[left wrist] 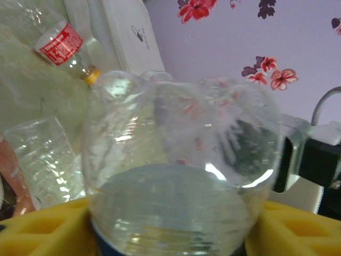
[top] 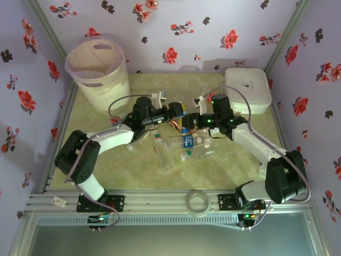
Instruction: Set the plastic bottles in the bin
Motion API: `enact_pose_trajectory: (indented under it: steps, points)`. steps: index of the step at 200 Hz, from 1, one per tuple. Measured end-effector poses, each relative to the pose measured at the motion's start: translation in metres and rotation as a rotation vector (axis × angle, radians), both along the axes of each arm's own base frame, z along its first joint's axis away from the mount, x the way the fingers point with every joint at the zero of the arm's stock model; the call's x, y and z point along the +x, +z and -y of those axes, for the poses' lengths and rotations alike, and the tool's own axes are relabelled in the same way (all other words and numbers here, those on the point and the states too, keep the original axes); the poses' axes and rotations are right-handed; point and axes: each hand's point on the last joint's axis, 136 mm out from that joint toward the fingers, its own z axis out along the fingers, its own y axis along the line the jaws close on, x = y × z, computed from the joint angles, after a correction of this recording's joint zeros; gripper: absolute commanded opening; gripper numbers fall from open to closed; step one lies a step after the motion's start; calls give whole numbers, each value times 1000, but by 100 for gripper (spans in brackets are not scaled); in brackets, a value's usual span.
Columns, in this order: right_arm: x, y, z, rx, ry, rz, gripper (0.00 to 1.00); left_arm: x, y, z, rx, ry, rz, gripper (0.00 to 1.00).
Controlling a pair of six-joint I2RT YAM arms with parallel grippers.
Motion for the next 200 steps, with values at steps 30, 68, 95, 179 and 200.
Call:
enact_pose_trajectory:
  steps: [30, 68, 95, 179, 200]
  points:
    - [1, 1, 0, 2, -2, 3, 59, 2, 2, 1, -4, 1, 2, 50]
    - [0, 1, 0, -2, 3, 5, 78, 5, 5, 4, -11, 1, 4, 45]
    - [-9, 5, 8, -19, 7, 3, 87, 13, 14, 4, -14, 18, 21, 39]
    - [5, 35, 95, -97, -291, 72, 88, 62, 143, -49, 157, 227, 341, 17]
    - [7, 11, 101, -148, -322, 9, 88, 83, 198, -105, 172, 362, 426, 17]
